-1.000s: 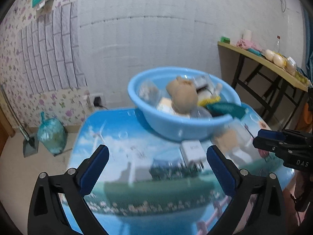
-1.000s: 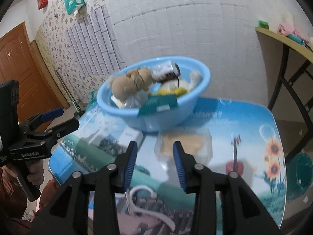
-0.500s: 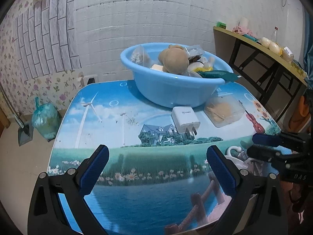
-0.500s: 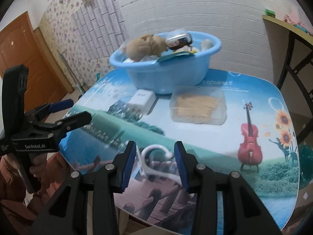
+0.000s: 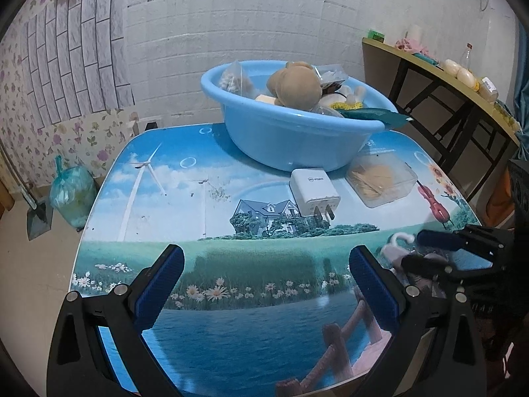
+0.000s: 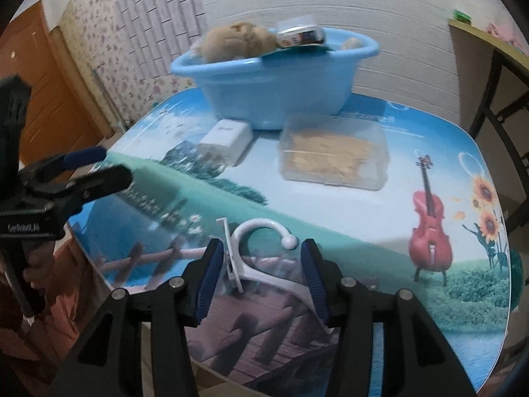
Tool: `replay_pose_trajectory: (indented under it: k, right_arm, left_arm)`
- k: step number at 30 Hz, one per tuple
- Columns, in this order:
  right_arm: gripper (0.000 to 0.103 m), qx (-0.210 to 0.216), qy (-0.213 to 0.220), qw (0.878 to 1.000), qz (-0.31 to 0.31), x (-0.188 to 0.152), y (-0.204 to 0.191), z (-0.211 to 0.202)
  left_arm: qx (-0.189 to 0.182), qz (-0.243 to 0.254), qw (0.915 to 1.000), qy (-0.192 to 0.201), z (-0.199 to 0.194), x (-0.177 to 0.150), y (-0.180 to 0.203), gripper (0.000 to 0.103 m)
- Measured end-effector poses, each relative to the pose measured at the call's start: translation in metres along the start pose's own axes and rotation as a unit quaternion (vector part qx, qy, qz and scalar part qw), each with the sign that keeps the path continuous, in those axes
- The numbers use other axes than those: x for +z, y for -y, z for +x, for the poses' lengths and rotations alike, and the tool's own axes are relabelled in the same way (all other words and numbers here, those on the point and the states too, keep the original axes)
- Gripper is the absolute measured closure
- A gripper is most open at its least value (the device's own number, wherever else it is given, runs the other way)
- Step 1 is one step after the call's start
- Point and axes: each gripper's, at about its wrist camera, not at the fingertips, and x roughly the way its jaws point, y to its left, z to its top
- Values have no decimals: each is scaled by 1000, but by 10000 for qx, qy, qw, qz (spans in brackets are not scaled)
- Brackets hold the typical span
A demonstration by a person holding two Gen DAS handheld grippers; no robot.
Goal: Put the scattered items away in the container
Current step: 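Grasp the white hanger with the right gripper while the left grasps the white charger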
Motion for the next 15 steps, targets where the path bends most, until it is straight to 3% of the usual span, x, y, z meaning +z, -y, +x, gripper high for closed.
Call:
replay_pose_trajectory:
  k: [6,15]
  right_arm:
    - [55,-92,64,9996,271,3,19,3]
    - [55,-290,205,9984,432,8,41,5]
  left_arm:
    - [-34,-217,9997,-83,14,7,3,3]
    - [-15,-161,9997,-204,47,28,27,3]
